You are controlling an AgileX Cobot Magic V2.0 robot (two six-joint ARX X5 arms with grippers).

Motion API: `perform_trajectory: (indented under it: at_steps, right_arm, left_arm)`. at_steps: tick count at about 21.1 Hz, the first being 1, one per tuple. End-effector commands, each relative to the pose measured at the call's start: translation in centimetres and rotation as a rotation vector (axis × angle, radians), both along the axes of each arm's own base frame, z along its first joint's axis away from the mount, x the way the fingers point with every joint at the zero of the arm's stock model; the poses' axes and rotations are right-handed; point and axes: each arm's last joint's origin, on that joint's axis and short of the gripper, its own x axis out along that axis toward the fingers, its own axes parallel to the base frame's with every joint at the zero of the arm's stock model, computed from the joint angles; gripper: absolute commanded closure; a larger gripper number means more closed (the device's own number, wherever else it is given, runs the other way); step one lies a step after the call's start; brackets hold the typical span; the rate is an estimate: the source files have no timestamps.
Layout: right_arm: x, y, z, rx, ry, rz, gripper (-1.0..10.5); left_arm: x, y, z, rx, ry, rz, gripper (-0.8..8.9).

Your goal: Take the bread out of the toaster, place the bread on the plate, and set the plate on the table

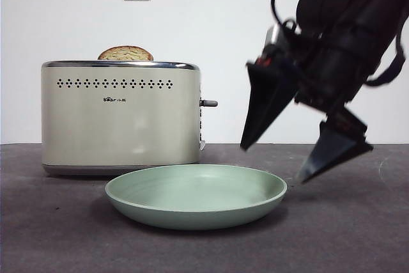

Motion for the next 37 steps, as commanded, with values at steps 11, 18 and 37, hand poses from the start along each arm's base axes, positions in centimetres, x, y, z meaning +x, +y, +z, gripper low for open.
perform_trajectory:
  at_steps: [11, 18, 37]
  right_arm:
    - [1.0, 1.6, -3.4, -0.032, 0.047, -0.015, 9.7]
    - [0.6, 1.6, -1.3, -0.016, -0.013, -0.040, 9.6]
    - [-6.4, 0.2, 9.5, 0.157, -0.181, -0.063, 9.6]
  left_arm:
    - [0.3, -0.2, -0.7, -0.029, 0.020, -0.019, 8.20]
    - [0.8, -0.4, -0.4, -0.087, 0.032, -0.028, 8.21]
    - [15.3, -10.9, -6.6, -0.104, 0.426, -0.227, 8.21]
